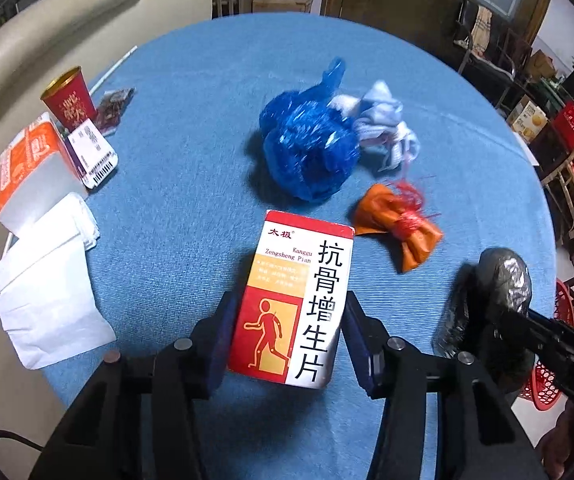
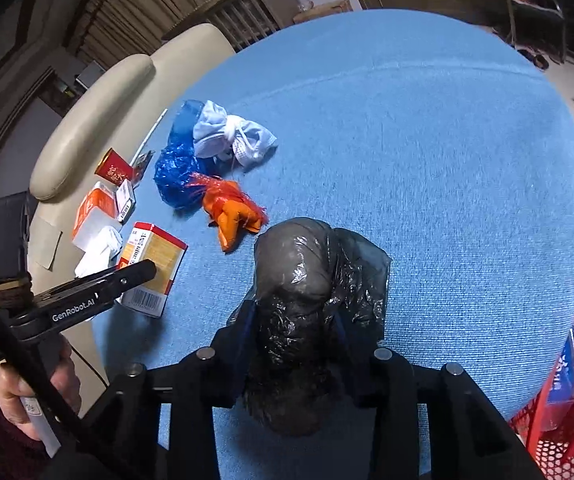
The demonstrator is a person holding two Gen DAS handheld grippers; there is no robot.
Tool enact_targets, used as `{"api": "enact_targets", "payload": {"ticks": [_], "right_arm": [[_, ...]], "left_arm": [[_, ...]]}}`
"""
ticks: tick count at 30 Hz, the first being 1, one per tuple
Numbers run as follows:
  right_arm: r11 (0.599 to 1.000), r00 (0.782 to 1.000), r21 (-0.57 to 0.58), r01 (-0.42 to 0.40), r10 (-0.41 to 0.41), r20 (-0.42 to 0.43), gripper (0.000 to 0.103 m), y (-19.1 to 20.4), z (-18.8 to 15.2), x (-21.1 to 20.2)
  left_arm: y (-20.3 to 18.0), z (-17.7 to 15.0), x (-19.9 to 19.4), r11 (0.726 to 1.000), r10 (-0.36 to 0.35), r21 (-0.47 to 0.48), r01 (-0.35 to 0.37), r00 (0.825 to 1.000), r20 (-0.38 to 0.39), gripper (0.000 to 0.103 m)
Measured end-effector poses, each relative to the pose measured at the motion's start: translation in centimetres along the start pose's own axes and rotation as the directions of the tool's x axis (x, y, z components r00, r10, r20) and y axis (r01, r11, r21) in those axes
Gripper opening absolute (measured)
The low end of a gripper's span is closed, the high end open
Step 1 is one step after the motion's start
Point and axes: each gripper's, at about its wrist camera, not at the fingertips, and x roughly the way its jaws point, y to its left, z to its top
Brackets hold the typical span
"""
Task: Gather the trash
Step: 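Grasp the red-and-white medicine box with the left tool while the right tool lifts the black bag, then hold the medicine box and black bag above the table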
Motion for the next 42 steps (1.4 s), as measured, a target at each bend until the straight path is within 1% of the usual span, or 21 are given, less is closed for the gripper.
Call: {"api": "enact_targets", "payload": {"ticks": [5, 8, 11, 14, 17, 24, 30, 34, 42], "right_arm": [[1.000, 0.996, 0.013, -0.013, 0.012, 0.084, 0.039, -0.5, 0.6, -2.6], [1.000, 0.991, 0.010, -0.004, 0.002, 0.133, 0.039, -0.6, 0.8, -4.3], [1.000, 0.985, 0.011, 0.007, -0.009, 0.175, 0.039, -0.8, 0.8, -5.8], [1.000, 0.977, 0.018, 0.009, -0.012, 0.215, 0.039, -1.3, 0.6, -7.4], [1.000, 0.972, 0.026, 0.012, -0.018, 0.236, 0.039, -1.6, 0.4, -8.4], [0.999, 0.965, 0.026, 0.023, -0.029, 0.262, 0.039, -2.7, -0.8, -10.7], [0.998, 0.954, 0.064, 0.027, -0.045, 0.297, 0.039, -4.7, -1.6, -12.8], [0.997, 0.955, 0.070, 0.022, -0.042, 0.295, 0.039, -5.2, -2.2, -13.1], [0.998, 0.964, 0.063, 0.008, -0.024, 0.267, 0.039, -4.8, -2.7, -12.0]], "left_arm": [[-2.0, -0.4, -2.8, 0.999, -0.002, 0.047, -0.001, 0.998, 0.061, 0.053], [-3.4, -0.4, -4.7, 0.998, -0.012, 0.070, 0.006, 0.995, 0.099, 0.053], [-4.3, -0.4, -6.1, 0.997, -0.024, 0.074, 0.015, 0.993, 0.113, 0.053], [-5.7, -0.7, -7.3, 0.993, -0.047, 0.110, 0.032, 0.990, 0.132, 0.053], [-6.9, -1.0, -7.8, 0.990, -0.068, 0.135, 0.049, 0.988, 0.138, 0.053], [-9.6, -1.2, -7.6, 0.985, -0.083, 0.159, 0.062, 0.988, 0.129, 0.053], [-12.3, -1.7, -8.0, 0.977, -0.058, 0.212, 0.023, 0.985, 0.162, 0.053], [-12.8, -2.2, -7.9, 0.976, -0.044, 0.219, 0.006, 0.985, 0.169, 0.053], [-11.8, -2.6, -7.7, 0.981, -0.024, 0.194, -0.009, 0.985, 0.168, 0.053]]}}
